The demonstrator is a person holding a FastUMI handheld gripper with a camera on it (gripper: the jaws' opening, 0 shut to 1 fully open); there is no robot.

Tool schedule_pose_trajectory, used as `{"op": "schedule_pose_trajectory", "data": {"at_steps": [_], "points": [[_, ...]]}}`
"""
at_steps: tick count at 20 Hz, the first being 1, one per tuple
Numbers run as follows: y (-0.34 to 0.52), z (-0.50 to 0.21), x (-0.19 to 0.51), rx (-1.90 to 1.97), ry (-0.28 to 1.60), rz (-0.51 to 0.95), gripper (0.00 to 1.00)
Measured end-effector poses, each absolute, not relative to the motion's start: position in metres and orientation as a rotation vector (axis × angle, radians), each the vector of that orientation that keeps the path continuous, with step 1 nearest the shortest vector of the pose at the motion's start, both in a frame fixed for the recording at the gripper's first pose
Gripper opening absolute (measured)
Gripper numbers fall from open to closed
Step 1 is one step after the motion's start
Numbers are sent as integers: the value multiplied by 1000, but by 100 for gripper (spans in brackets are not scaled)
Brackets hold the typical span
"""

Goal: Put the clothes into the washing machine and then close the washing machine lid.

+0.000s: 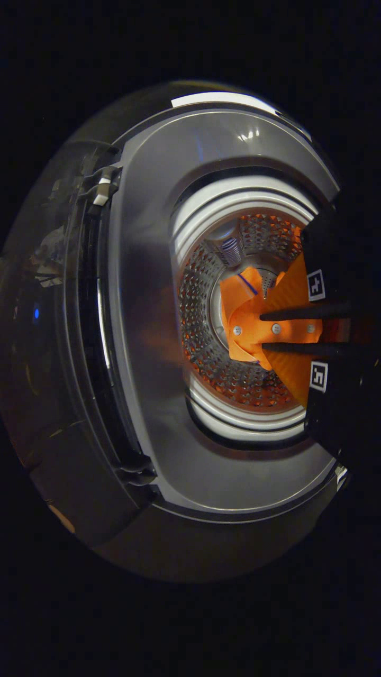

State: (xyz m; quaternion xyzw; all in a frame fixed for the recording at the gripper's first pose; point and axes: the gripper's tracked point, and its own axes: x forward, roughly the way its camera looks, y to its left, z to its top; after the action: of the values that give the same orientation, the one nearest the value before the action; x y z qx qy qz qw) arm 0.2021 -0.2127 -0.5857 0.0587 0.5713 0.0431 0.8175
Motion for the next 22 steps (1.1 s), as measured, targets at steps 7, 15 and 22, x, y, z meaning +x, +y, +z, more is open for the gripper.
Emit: {"op": "schedule_pose_trajectory", "data": {"at_steps": [7, 15, 22], "points": [[-214, -587, 192, 109, 1224, 106, 100], [-214, -527, 192, 125, 1112, 102, 99], [-223, -390, 222, 84, 880, 119, 99]]}}
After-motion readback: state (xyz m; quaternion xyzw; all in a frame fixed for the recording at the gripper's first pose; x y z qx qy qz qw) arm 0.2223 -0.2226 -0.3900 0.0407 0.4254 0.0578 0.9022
